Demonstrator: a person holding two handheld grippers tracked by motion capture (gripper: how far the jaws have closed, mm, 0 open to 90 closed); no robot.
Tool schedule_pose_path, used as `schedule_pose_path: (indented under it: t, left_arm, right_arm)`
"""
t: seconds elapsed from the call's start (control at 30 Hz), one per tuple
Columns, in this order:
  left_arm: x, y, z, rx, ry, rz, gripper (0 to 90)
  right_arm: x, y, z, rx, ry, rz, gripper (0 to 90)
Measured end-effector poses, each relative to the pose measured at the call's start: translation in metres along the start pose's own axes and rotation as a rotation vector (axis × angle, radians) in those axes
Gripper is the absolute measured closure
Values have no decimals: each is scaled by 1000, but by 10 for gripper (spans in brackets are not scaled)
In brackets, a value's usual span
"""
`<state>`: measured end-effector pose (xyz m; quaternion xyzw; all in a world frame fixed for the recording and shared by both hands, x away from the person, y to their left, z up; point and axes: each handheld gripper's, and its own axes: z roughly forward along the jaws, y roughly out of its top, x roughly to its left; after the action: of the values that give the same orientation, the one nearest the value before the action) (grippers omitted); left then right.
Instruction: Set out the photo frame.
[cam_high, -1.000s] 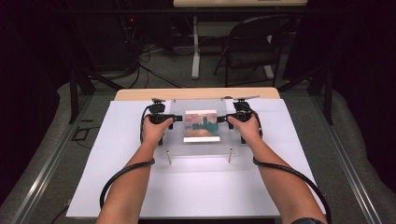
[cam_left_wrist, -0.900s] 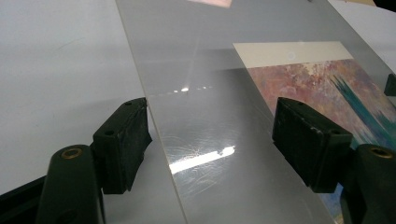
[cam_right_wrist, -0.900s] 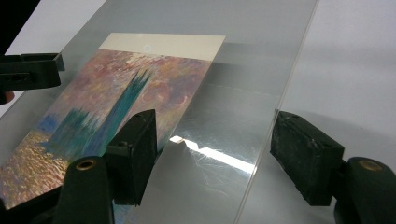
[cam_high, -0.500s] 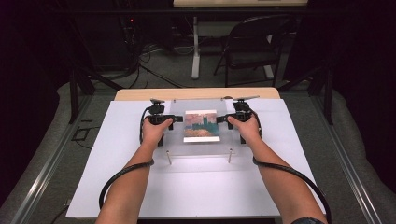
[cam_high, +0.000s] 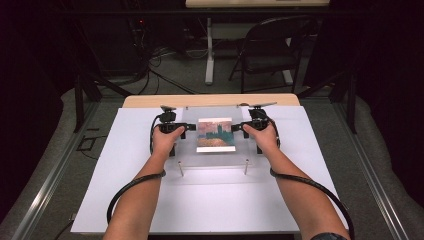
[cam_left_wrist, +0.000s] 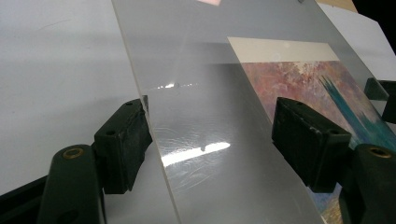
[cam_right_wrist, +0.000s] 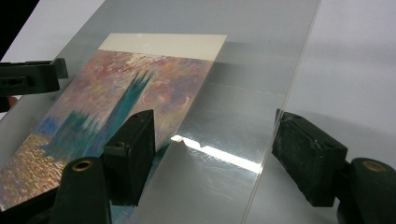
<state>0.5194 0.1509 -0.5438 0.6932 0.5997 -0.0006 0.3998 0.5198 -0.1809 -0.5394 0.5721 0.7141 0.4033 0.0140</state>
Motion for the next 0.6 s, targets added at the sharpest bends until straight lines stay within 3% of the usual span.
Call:
schedule_pose_path:
  t: [0.6]
  left_arm:
    - [4,1,-5,-10,-21,-46,366]
  right_arm:
    - [-1,2,-3,9,5,-6,313]
